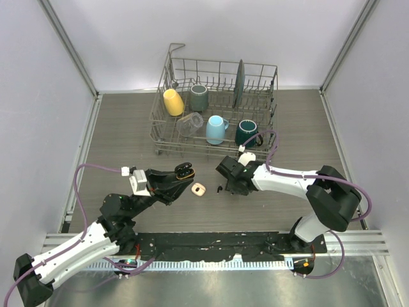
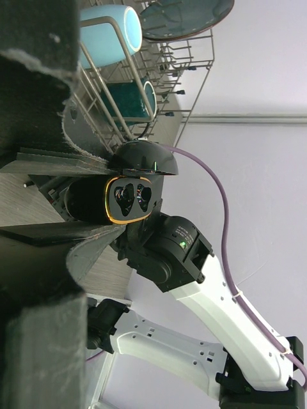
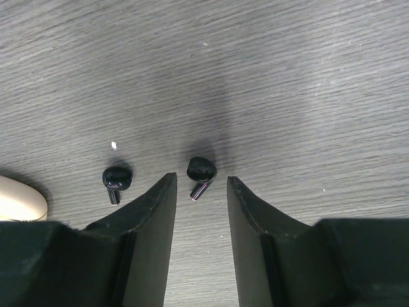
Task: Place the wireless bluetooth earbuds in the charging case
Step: Pick up the earbud from the center of the board.
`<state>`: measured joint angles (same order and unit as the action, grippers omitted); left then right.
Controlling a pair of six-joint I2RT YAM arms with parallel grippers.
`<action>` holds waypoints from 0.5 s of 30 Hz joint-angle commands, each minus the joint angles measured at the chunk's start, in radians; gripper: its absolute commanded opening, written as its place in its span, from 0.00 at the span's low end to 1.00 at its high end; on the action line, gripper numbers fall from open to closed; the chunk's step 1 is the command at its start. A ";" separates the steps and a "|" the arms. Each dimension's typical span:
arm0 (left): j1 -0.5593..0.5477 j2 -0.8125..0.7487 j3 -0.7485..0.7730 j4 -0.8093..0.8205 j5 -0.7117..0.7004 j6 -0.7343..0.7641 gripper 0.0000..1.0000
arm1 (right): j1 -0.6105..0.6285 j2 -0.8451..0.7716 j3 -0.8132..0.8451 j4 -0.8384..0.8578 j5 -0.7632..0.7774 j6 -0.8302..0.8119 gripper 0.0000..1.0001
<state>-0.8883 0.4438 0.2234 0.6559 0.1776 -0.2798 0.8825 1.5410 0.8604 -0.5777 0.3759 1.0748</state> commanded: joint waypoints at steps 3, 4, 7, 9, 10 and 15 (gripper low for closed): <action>-0.001 -0.010 -0.002 0.014 -0.015 0.010 0.00 | -0.004 0.010 0.029 0.027 0.049 0.002 0.43; -0.001 -0.010 -0.002 0.014 -0.016 0.011 0.00 | -0.004 0.011 0.029 0.027 0.052 0.002 0.43; -0.003 -0.010 -0.002 0.014 -0.018 0.010 0.00 | -0.004 0.016 0.026 0.029 0.067 0.005 0.42; -0.003 -0.010 -0.002 0.014 -0.018 0.010 0.00 | -0.004 0.016 0.022 0.036 0.078 0.002 0.40; -0.001 -0.011 -0.002 0.013 -0.020 0.010 0.00 | -0.002 0.016 0.020 0.039 0.080 0.004 0.39; -0.001 -0.007 -0.001 0.014 -0.021 0.010 0.00 | -0.002 0.021 0.009 0.044 0.092 0.005 0.36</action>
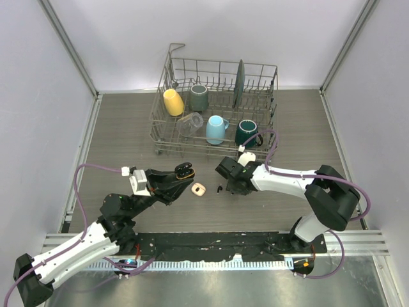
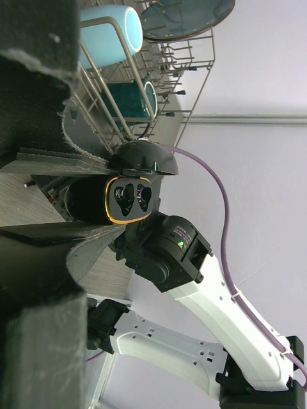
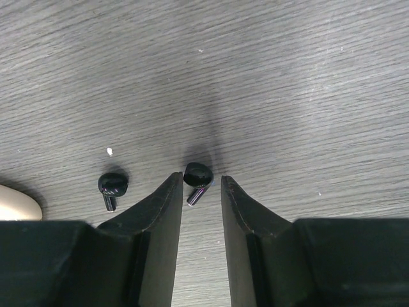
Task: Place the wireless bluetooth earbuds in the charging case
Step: Pick up the earbud from the center of the board.
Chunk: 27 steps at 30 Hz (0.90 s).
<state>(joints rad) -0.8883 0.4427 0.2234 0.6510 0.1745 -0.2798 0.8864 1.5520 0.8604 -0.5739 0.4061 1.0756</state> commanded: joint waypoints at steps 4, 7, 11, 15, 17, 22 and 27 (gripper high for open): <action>-0.003 -0.001 -0.002 0.021 -0.017 0.007 0.00 | -0.001 0.007 -0.001 0.042 0.068 0.007 0.32; -0.003 -0.001 -0.004 0.021 -0.017 0.004 0.00 | 0.003 0.008 -0.008 0.039 0.069 0.007 0.29; -0.001 -0.004 -0.006 0.021 -0.018 0.002 0.00 | 0.014 0.008 -0.009 0.031 0.071 0.001 0.26; -0.001 -0.002 -0.004 0.021 -0.018 0.001 0.00 | 0.028 -0.003 -0.018 0.026 0.066 -0.008 0.23; -0.001 -0.001 -0.004 0.022 -0.020 0.001 0.00 | 0.040 -0.010 -0.027 0.019 0.063 -0.013 0.22; -0.003 0.004 -0.006 0.024 -0.020 -0.001 0.00 | 0.074 -0.050 -0.049 0.017 0.050 -0.037 0.21; -0.003 0.010 -0.007 0.032 -0.018 -0.002 0.00 | 0.097 -0.104 -0.081 0.022 0.013 -0.083 0.21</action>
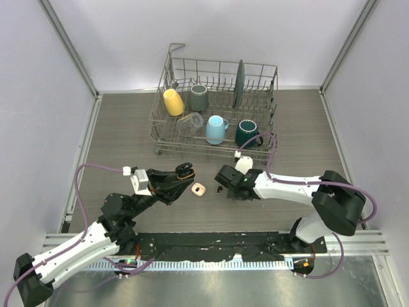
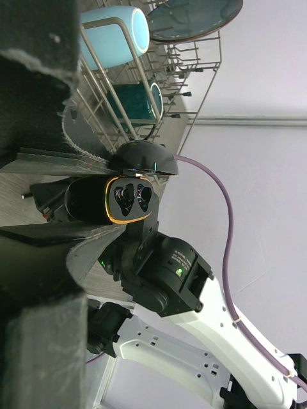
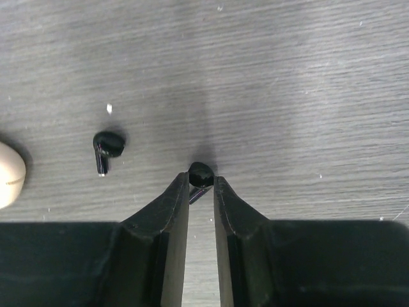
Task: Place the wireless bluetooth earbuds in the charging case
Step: Pick up the earbud from the center of the board.
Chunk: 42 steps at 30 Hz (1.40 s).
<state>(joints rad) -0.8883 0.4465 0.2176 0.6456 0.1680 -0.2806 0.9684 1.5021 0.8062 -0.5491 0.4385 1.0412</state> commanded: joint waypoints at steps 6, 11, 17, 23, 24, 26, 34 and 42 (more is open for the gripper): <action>-0.003 0.003 -0.001 0.037 -0.013 -0.009 0.00 | 0.027 -0.095 -0.048 0.001 -0.060 -0.150 0.22; -0.003 0.003 -0.003 0.035 -0.012 -0.012 0.00 | 0.027 -0.103 -0.052 0.004 -0.098 -0.234 0.30; -0.001 -0.002 -0.003 0.032 -0.013 -0.014 0.00 | 0.029 -0.101 -0.058 0.018 -0.113 -0.256 0.34; -0.001 -0.005 -0.004 0.026 -0.019 -0.012 0.00 | 0.029 -0.166 -0.035 0.035 -0.112 -0.216 0.45; -0.003 -0.005 -0.003 0.026 -0.019 -0.014 0.00 | 0.029 -0.171 -0.033 0.034 -0.109 -0.173 0.47; -0.001 -0.006 -0.001 0.026 -0.022 -0.014 0.00 | 0.029 -0.168 -0.029 0.005 -0.083 -0.117 0.51; -0.001 -0.020 -0.001 0.014 -0.027 -0.014 0.00 | 0.029 -0.169 -0.010 -0.106 0.008 0.049 0.64; -0.003 -0.017 -0.001 0.011 -0.027 -0.008 0.00 | 0.049 -0.354 -0.036 -0.017 0.121 0.002 0.63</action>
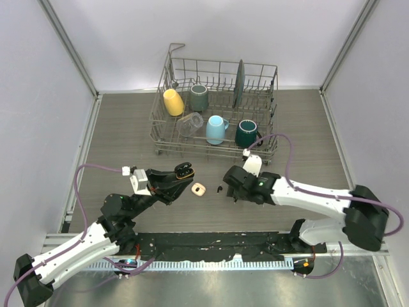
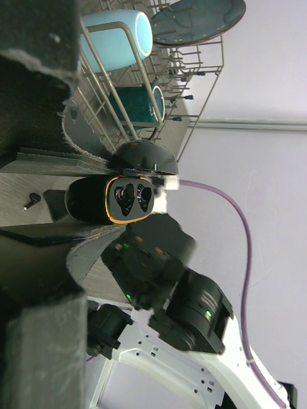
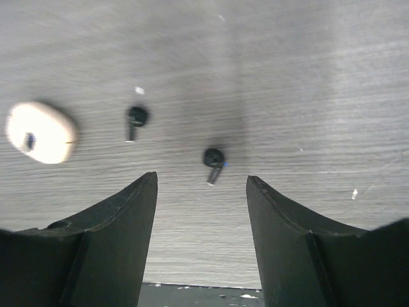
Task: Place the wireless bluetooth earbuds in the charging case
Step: Pick up the earbud from the center of the board.
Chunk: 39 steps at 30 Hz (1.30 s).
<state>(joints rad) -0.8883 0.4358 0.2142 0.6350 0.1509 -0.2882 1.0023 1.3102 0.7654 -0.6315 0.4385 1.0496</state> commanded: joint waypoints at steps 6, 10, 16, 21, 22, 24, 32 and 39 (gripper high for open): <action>-0.003 -0.011 -0.001 0.023 -0.022 0.007 0.00 | 0.015 -0.431 -0.029 0.038 0.160 -0.023 0.67; -0.003 -0.014 -0.001 0.022 -0.024 0.012 0.00 | 0.013 -0.505 -0.018 -0.020 0.190 0.004 0.94; -0.003 -0.020 -0.001 0.014 -0.027 0.015 0.00 | 0.005 -0.358 -0.011 -0.080 0.171 0.072 0.91; -0.003 -0.025 -0.004 0.008 -0.031 0.014 0.00 | 0.005 -0.226 -0.006 -0.016 0.131 0.050 0.79; -0.003 -0.026 -0.006 0.008 -0.033 0.012 0.00 | 0.005 -0.201 -0.006 -0.005 0.128 0.046 0.77; -0.003 -0.029 -0.006 0.003 -0.034 0.014 0.00 | 0.005 -0.184 -0.009 0.019 0.123 0.030 0.70; -0.003 -0.020 -0.006 0.003 -0.040 0.011 0.00 | 0.005 -0.076 -0.018 0.070 0.075 -0.002 0.62; -0.001 -0.006 -0.007 0.014 -0.043 0.008 0.00 | 0.005 0.012 -0.023 0.090 0.054 0.024 0.59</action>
<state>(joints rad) -0.8883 0.4225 0.2100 0.6155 0.1226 -0.2840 1.0077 1.2911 0.7418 -0.5751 0.4908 1.0573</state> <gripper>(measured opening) 0.314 0.605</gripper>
